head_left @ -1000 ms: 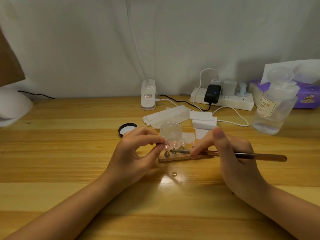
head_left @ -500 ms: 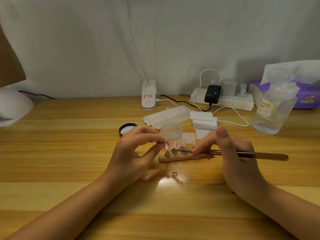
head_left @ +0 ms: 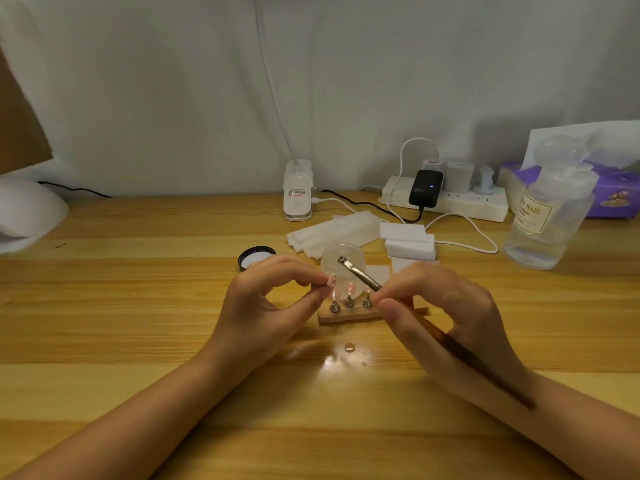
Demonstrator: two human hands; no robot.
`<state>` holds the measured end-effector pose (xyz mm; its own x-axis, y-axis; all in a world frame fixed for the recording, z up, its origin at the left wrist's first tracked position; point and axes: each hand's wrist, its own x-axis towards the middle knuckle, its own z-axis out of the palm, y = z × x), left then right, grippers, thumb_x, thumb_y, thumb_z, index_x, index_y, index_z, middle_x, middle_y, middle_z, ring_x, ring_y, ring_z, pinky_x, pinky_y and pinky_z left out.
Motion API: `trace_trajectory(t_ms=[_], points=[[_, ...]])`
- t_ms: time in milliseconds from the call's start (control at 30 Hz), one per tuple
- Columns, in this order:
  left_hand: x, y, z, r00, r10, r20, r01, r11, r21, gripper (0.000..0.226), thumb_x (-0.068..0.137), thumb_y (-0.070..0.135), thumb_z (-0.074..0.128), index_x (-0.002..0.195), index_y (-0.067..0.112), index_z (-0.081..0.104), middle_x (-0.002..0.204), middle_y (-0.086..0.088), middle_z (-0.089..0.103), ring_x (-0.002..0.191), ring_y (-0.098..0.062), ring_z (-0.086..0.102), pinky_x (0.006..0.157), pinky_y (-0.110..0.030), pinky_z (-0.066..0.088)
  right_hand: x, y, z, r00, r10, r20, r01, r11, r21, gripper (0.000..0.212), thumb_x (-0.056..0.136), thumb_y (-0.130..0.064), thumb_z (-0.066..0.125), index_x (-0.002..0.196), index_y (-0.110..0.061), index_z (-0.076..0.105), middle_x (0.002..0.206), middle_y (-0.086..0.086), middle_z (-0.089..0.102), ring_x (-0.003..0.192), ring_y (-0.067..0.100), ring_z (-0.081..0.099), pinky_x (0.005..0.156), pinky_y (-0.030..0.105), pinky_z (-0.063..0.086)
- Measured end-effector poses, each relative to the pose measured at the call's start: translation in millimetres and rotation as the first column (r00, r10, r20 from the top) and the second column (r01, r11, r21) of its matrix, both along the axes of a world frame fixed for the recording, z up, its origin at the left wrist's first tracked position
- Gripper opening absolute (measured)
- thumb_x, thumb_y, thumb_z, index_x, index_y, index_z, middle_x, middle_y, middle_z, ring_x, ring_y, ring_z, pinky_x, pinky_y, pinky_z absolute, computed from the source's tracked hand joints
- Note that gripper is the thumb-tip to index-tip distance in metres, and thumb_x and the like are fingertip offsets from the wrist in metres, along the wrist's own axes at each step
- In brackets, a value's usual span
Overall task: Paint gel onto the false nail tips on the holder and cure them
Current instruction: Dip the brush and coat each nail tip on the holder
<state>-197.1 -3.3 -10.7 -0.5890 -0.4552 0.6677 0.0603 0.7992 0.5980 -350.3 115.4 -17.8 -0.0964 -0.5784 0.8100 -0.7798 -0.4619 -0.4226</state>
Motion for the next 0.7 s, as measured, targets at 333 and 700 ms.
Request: trace_trajectory(t_ms=[333, 700], points=[[0.1, -0.3, -0.9, 1.0, 0.016, 0.008, -0.016, 1.0, 0.001, 0.016, 0.07, 0.01, 0.069, 0.086, 0.012, 0.07, 0.08, 0.005, 0.066, 0.075, -0.008, 0.06, 0.067, -0.03, 0.05, 0.5, -2.2, -3.9, 0.994, -0.049, -0.097, 0.046, 0.998, -0.034, 0.053, 0.097, -0.037, 0.033, 0.073, -0.006, 0.069, 0.062, 0.003, 0.063, 0.058, 0.018, 0.059, 0.06, 0.035, 0.043], [-0.4, -1.8, -2.7, 1.0, 0.017, 0.013, -0.017, 1.0, -0.019, 0.012, 0.071, 0.007, 0.073, 0.083, 0.01, 0.07, 0.078, 0.005, 0.066, 0.073, -0.008, 0.058, 0.065, -0.031, 0.049, -0.1, -4.4, -6.3, 1.0, -0.025, -0.004, 0.025, 1.0, -0.016, 0.052, 0.097, -0.039, 0.032, 0.077, -0.009, 0.069, 0.066, 0.0, 0.064, 0.065, 0.011, 0.058, 0.063, 0.031, 0.045]])
